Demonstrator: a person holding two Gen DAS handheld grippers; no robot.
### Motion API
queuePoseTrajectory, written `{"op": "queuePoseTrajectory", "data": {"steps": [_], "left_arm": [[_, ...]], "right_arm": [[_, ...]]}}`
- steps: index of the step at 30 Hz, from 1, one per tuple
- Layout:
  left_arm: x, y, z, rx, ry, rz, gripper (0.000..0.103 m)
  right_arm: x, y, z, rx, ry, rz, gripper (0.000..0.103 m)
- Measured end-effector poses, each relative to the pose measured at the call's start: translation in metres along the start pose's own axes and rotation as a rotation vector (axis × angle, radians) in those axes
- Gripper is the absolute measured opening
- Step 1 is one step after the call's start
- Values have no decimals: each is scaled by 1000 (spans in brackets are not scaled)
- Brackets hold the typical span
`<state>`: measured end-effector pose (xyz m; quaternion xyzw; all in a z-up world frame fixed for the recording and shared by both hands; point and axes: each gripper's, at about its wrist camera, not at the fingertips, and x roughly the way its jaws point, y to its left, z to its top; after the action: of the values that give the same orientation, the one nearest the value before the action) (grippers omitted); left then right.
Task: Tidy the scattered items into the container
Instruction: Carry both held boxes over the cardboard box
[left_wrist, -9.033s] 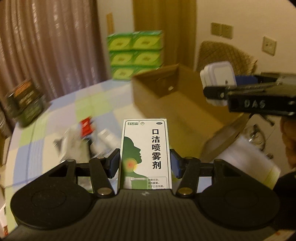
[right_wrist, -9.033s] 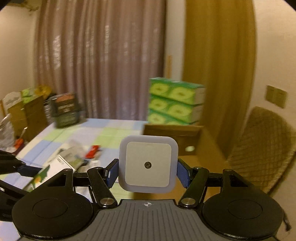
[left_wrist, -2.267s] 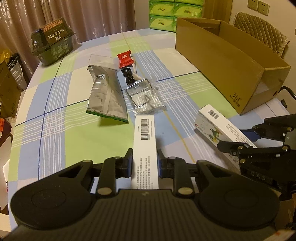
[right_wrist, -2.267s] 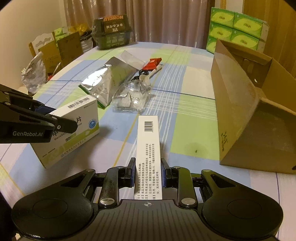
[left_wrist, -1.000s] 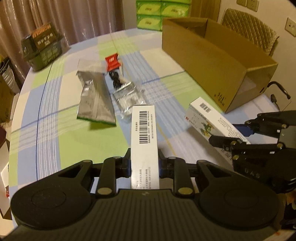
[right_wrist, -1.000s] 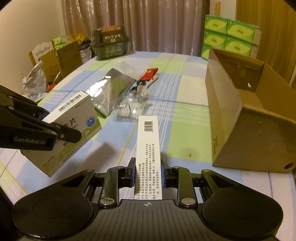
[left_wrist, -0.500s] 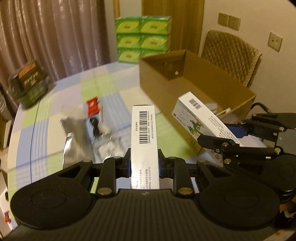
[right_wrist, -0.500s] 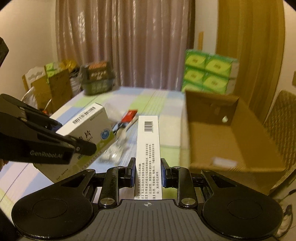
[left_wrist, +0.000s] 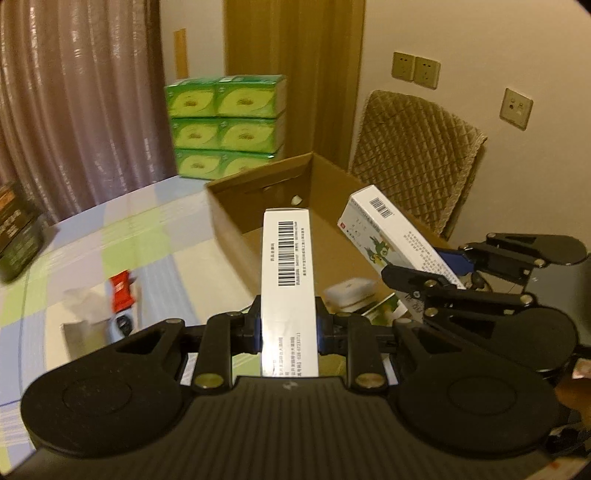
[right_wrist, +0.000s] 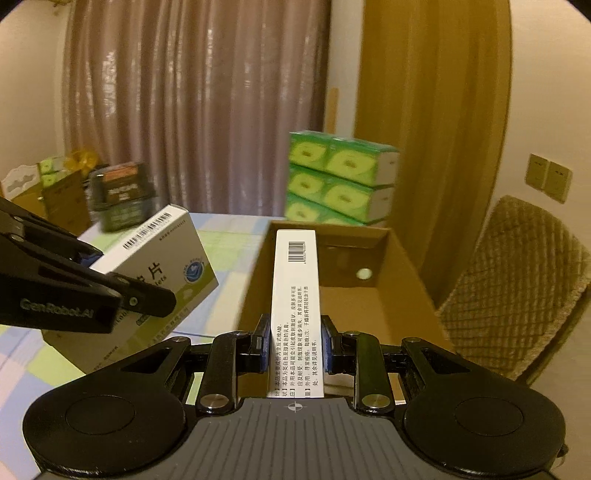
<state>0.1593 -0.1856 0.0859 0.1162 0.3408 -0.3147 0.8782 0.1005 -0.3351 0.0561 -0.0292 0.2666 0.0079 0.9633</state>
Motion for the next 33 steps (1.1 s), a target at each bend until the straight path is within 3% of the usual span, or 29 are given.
{"op": "queuePoseTrajectory", "data": {"steps": [14,33], "left_arm": [[59,-31,34,0,15,-52,20],[101,-27,36,-71,48,-64,20]], "right_arm": [[31,-54,-3,41,28,-39,23],[65,-74,-7,74,57,-34,23]]}}
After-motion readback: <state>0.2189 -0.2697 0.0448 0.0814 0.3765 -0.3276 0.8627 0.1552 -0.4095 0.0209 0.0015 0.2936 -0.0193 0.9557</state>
